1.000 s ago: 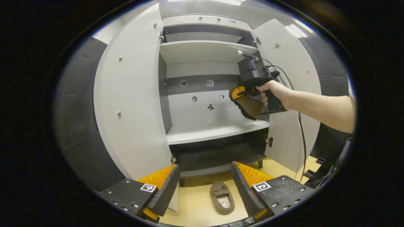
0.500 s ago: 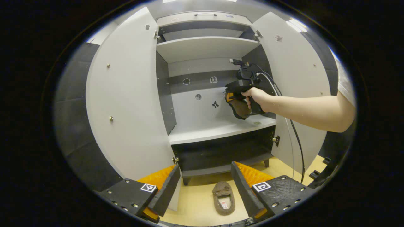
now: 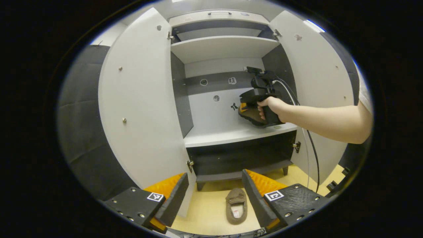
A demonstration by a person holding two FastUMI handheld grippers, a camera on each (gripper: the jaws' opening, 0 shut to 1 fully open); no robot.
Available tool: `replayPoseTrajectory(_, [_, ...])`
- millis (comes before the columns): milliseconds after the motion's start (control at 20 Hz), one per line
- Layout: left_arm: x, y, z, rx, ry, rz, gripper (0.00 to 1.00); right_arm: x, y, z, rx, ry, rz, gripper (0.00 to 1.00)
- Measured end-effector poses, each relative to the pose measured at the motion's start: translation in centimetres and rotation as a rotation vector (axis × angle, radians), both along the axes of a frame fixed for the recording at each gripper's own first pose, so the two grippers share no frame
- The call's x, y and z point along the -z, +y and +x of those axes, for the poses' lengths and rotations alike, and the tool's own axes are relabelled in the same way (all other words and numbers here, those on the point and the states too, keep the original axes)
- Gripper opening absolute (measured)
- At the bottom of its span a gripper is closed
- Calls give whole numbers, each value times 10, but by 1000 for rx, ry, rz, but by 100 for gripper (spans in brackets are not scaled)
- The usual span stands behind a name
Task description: Grab one shoe with the right hand and put it into the shoe cabinet, grab the other shoe with the left hand and put it into the shoe cabinet; then close the right door with the right hand and the left door with the left hand.
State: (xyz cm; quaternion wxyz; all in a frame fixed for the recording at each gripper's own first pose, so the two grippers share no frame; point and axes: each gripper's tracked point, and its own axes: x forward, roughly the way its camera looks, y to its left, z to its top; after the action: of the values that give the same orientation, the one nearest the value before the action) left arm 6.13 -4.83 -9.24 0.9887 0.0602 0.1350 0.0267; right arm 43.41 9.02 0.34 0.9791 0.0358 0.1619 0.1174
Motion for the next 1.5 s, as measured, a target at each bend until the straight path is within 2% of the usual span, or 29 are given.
replayPoseTrajectory(50, [1,-1,0,-7,1,0,94,1,5,-3,-21,18,19,37])
replayPoseTrajectory(150, [3,-3,-3,-23,5,0,94,-1,14,-12,-56,54,52,53])
replayPoseTrajectory(300, [5,-6,-6,-43,3,-1,94,-3,23,-28,-92,105,62,84])
replayPoseTrajectory(350, [6,-7,-7,-47,3,-2,94,-3,24,-35,-98,122,57,88])
replayPoseTrajectory(400, [6,-8,-8,-52,4,-4,94,-3,25,-42,-102,128,46,96])
replayPoseTrajectory(450, [6,-9,-9,-54,6,-9,94,-4,23,-48,-103,135,35,98])
replayPoseTrajectory(650, [7,-9,-11,-24,1,-26,94,-12,11,-76,-106,134,-20,98])
replayPoseTrajectory(900, [22,-1,-12,21,23,-53,94,-46,1,-132,-98,9,-69,99])
replayPoseTrajectory(1050, [38,3,-7,73,54,-45,94,-59,-1,-175,-96,-52,-41,98])
replayPoseTrajectory(1200, [68,3,2,136,110,-25,94,-59,-8,-217,-81,-88,-5,98])
replayPoseTrajectory(1250, [80,2,4,157,135,-24,94,-56,-9,-232,-80,-96,7,92])
replayPoseTrajectory(1300, [91,0,6,177,156,-30,96,-51,-10,-245,-73,-97,19,92])
replayPoseTrajectory(1350, [105,-1,9,199,183,-40,98,-45,-13,-260,-70,-95,28,98])
replayPoseTrajectory(1400, [122,-3,12,219,211,-45,94,-39,-15,-272,-66,-96,30,98])
replayPoseTrajectory(1450, [139,-4,16,238,237,-47,94,-32,-19,-285,-55,-101,27,98])
replayPoseTrajectory(1500, [155,-5,20,257,261,-46,94,-25,-24,-296,-46,-104,16,92])
